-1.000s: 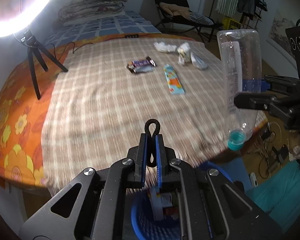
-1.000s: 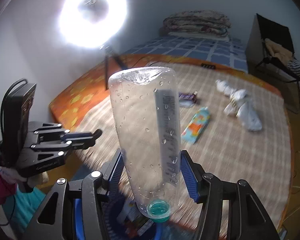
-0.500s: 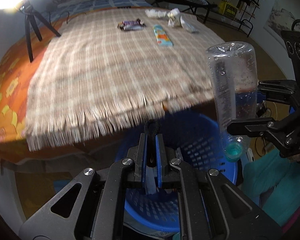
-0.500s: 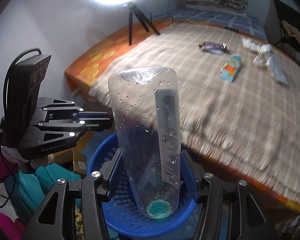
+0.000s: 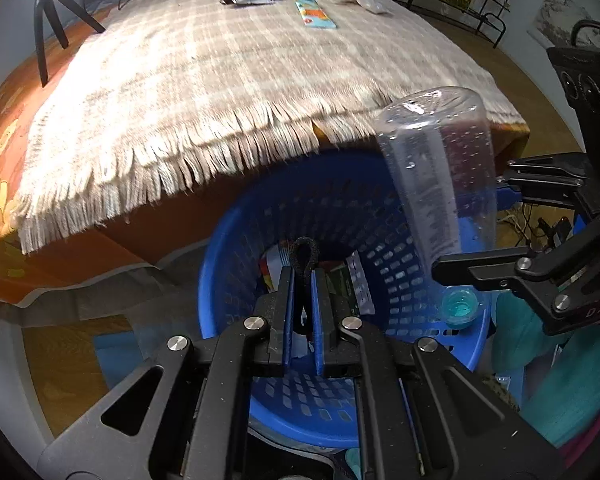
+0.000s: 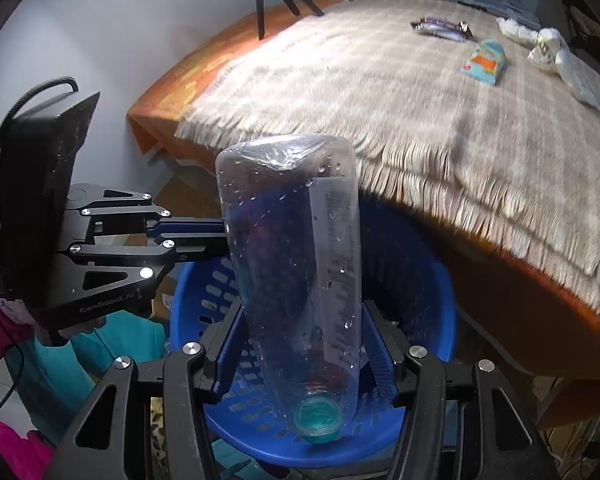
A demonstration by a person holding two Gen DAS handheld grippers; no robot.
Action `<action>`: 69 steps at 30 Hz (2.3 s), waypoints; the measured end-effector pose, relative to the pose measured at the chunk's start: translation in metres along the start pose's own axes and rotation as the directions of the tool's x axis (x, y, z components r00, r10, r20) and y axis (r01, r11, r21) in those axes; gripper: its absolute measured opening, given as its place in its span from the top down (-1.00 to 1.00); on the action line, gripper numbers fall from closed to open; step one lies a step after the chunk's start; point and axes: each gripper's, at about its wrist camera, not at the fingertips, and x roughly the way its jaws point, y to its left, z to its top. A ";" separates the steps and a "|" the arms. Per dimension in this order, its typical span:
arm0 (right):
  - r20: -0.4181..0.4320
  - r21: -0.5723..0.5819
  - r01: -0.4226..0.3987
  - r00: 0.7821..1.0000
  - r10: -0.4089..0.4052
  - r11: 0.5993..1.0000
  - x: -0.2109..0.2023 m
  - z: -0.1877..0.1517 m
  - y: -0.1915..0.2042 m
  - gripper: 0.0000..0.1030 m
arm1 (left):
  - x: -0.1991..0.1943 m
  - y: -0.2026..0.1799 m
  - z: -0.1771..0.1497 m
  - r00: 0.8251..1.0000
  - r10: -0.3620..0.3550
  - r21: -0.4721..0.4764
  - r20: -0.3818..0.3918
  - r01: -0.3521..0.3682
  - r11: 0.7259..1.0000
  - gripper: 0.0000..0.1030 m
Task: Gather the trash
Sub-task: 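Open both grippers to drop the hair tie and bottle into the basket, then move both open tools back over the blanket toward the wrapper and bag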
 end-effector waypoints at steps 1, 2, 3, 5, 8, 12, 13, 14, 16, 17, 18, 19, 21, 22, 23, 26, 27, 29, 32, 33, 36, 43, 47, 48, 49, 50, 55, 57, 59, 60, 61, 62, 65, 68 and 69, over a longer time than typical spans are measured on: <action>-0.006 0.003 -0.002 1.000 0.002 1.000 0.002 -0.002 0.000 -0.12 | 0.002 -0.002 -0.002 1.000 0.001 0.005 -0.007 -0.001 1.000 0.88; -0.014 0.004 -0.003 1.000 0.003 1.000 0.005 -0.003 0.000 -0.12 | 0.005 -0.002 -0.003 1.000 0.002 0.008 -0.012 -0.002 1.000 0.88; -0.019 0.005 -0.002 1.000 0.002 1.000 0.007 -0.004 -0.001 -0.12 | 0.007 -0.003 -0.004 1.000 0.001 0.009 -0.017 -0.001 1.000 0.88; -0.029 0.004 0.003 1.000 -0.003 1.000 0.011 -0.006 -0.001 -0.12 | 0.012 -0.005 -0.006 0.999 -0.003 0.013 -0.034 0.004 1.000 0.88; -0.046 0.004 0.005 0.999 -0.005 1.000 0.019 -0.008 0.002 -0.12 | 0.019 -0.008 -0.007 0.999 -0.001 0.022 -0.048 0.002 1.000 0.88; -0.068 0.002 0.005 0.998 -0.005 1.000 0.027 -0.011 0.003 -0.12 | 0.024 -0.009 -0.010 0.998 0.004 0.025 -0.056 -0.002 1.000 0.88; -0.076 0.002 0.005 0.997 -0.005 1.000 0.029 -0.012 0.004 -0.12 | 0.026 -0.009 -0.010 0.998 0.005 0.026 -0.059 -0.003 1.000 0.88; -0.083 0.002 0.005 0.997 -0.005 1.000 0.032 -0.011 0.004 -0.12 | 0.027 -0.009 -0.011 0.998 0.008 0.026 -0.063 -0.006 1.000 0.88; -0.102 0.007 0.002 0.995 -0.001 1.000 0.036 -0.013 0.004 -0.15 | 0.028 -0.008 -0.012 0.997 0.009 0.024 -0.072 -0.007 1.000 0.64; -0.107 0.009 0.001 0.994 0.000 1.000 0.038 -0.013 0.004 -0.15 | 0.029 -0.007 -0.013 0.997 0.008 0.023 -0.074 -0.006 1.000 0.50; -0.110 0.009 0.006 0.994 -0.005 1.000 0.040 -0.013 0.004 -0.15 | 0.030 -0.008 -0.014 0.997 0.009 0.024 -0.072 -0.007 1.000 0.27; -0.111 0.009 0.008 0.994 -0.007 1.000 0.040 -0.014 0.004 -0.15 | 0.030 -0.008 -0.015 0.998 0.011 0.026 -0.068 -0.010 1.000 0.22; -0.113 0.010 0.012 0.994 -0.011 1.000 0.041 -0.013 0.003 -0.20 | 0.031 -0.009 -0.015 0.997 0.016 0.032 -0.071 -0.014 0.999 0.22; -0.112 0.012 0.014 0.994 -0.013 1.000 0.041 -0.013 0.003 -0.27 | 0.032 -0.010 -0.016 0.997 0.018 0.033 -0.072 -0.015 0.999 0.20; -0.109 0.016 0.016 0.994 -0.015 1.000 0.040 -0.012 0.002 -0.30 | 0.033 -0.010 -0.016 0.997 0.019 0.033 -0.076 -0.017 0.999 0.17; -0.104 0.025 0.018 0.994 -0.015 1.000 0.037 -0.011 -0.001 -0.32 | 0.037 -0.012 -0.016 0.997 0.023 0.034 -0.073 -0.021 0.999 0.04; -0.102 0.026 0.018 0.995 -0.015 0.999 0.035 -0.012 -0.003 -0.32 | 0.037 -0.012 -0.016 0.997 0.024 0.034 -0.073 -0.022 0.999 0.04; -0.099 0.025 0.022 0.995 -0.019 0.999 0.033 -0.012 -0.004 -0.32 | 0.038 -0.011 -0.015 0.997 0.025 0.034 -0.072 -0.023 0.999 0.04; -0.095 0.025 0.028 0.995 -0.025 0.999 0.031 -0.013 -0.005 -0.33 | 0.038 -0.011 -0.015 0.997 0.027 0.034 -0.073 -0.025 0.999 0.04; -0.093 0.025 0.030 0.995 -0.027 0.999 0.031 -0.013 -0.005 -0.38 | 0.038 -0.011 -0.015 0.997 0.028 0.035 -0.073 -0.025 0.999 0.04; -0.081 0.026 0.040 0.996 -0.038 0.999 0.028 -0.013 -0.006 -0.48 | 0.037 -0.011 -0.015 0.997 0.029 0.037 -0.074 -0.026 0.999 0.04; -0.047 0.028 0.068 0.997 -0.066 0.997 0.018 -0.008 -0.007 -0.62 | 0.032 -0.006 -0.010 0.998 0.031 0.025 -0.058 -0.029 0.999 -0.06; -0.014 0.032 0.088 0.996 -0.088 0.996 0.011 -0.004 -0.008 -0.65 | 0.025 -0.002 -0.002 0.999 0.029 0.015 -0.038 -0.028 0.999 -0.06; -0.002 0.034 0.093 0.996 -0.093 0.995 0.009 -0.002 -0.009 -0.67 | 0.024 -0.001 0.000 0.999 0.027 0.013 -0.033 -0.027 1.000 -0.06; 0.007 0.036 0.099 0.995 -0.099 0.994 0.006 -0.001 -0.010 -0.68 | 0.022 0.000 0.003 0.999 0.025 0.011 -0.027 -0.025 1.000 -0.06; 0.022 0.041 0.106 0.994 -0.107 0.994 0.002 0.002 -0.012 -0.69 | 0.020 0.000 0.007 1.000 0.025 0.010 -0.019 -0.025 1.000 -0.06; 0.075 0.063 0.130 0.988 -0.135 0.989 -0.014 0.012 -0.023 -0.71 | 0.011 0.005 0.025 1.000 0.022 0.000 0.015 -0.022 1.000 -0.06; 0.097 0.077 0.137 0.985 -0.145 0.988 -0.021 0.018 -0.029 -0.71 | 0.008 0.008 0.033 0.999 0.021 -0.010 0.029 -0.021 1.000 -0.06; 0.117 0.090 0.145 0.981 -0.155 0.985 -0.028 0.024 -0.036 -0.71 | 0.005 0.011 0.041 0.999 0.019 -0.018 0.041 -0.018 1.000 -0.06; 0.127 0.096 0.153 0.978 -0.164 0.984 -0.032 0.028 -0.041 -0.71 | 0.003 0.013 0.047 0.999 0.019 -0.020 0.049 -0.018 1.000 -0.06; 0.135 0.100 0.157 0.976 -0.170 0.982 -0.035 0.031 -0.043 -0.71 | 0.001 0.014 0.053 0.998 0.021 -0.022 0.057 -0.020 1.000 -0.06; 0.149 0.107 0.166 0.972 -0.181 0.980 -0.040 0.036 -0.048 -0.72 | -0.001 0.016 0.058 0.998 0.022 -0.024 0.064 -0.021 0.999 -0.06; 0.185 0.134 0.181 0.961 -0.204 0.974 -0.052 0.048 -0.061 -0.79 | -0.005 0.020 0.075 0.996 0.022 -0.032 0.087 -0.019 0.999 -0.06; 0.224 0.167 0.185 0.949 -0.220 0.969 -0.064 0.060 -0.074 -0.92 | -0.005 0.021 0.092 0.994 0.027 -0.033 0.109 -0.024 0.999 -0.06; 0.232 0.175 0.188 0.946 -0.227 0.966 -0.067 0.063 -0.078 -0.92 | -0.005 0.022 0.098 0.993 0.029 -0.035 0.117 -0.025 0.999 -0.06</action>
